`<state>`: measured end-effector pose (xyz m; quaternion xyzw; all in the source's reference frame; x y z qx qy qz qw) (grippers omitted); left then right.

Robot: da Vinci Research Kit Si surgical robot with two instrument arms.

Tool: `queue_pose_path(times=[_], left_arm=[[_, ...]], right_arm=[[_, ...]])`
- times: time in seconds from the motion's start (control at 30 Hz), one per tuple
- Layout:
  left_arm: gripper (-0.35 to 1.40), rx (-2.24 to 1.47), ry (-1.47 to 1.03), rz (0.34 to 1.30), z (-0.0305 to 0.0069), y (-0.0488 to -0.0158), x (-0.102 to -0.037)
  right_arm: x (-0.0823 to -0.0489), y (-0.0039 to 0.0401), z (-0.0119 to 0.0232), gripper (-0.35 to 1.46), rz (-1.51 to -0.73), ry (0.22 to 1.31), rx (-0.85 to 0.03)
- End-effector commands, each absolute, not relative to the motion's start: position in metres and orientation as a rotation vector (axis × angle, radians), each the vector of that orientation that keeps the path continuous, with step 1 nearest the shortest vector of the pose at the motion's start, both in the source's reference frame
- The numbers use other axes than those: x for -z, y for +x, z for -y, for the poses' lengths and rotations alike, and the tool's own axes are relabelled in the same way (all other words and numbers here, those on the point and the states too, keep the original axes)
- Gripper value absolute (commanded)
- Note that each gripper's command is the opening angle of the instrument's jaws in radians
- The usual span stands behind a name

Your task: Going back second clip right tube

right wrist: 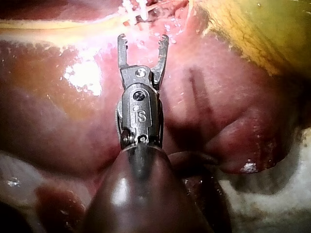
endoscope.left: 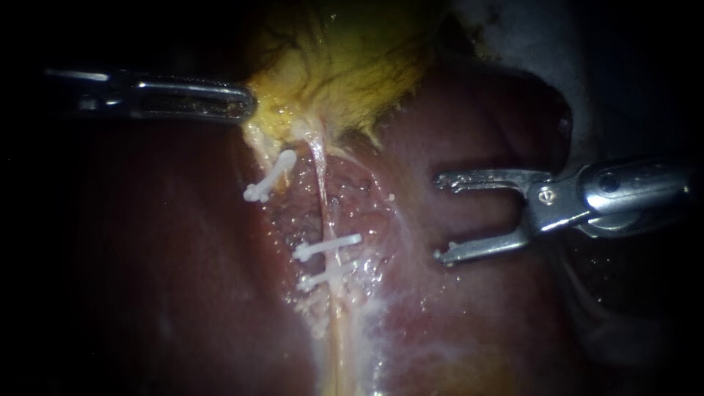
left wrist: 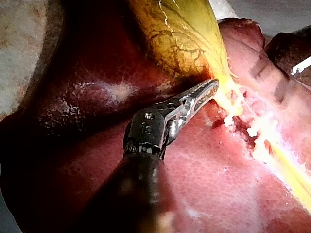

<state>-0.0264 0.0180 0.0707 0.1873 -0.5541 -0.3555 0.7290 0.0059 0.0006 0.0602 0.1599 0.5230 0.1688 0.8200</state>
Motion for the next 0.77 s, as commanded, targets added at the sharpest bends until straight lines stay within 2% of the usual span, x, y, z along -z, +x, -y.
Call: queue_pose_path(times=[0.03,0.37,0.77], left_arm=[[-0.35,0.78,0.412,1.219,-0.0179,-0.0267,-0.0711],[-0.35,0.761,0.424,1.202,-0.0173,-0.0286,-0.0741],[-0.35,0.759,0.427,1.203,-0.0172,-0.0286,-0.0741]], right_arm=[[-0.0602,0.0058,-0.0006,0.61,-1.114,0.341,-0.359],[-0.0601,0.0057,-0.0005,0.61,-1.114,0.342,-0.358],[-0.0601,0.0057,-0.0005,0.61,-1.119,0.357,-0.349]])
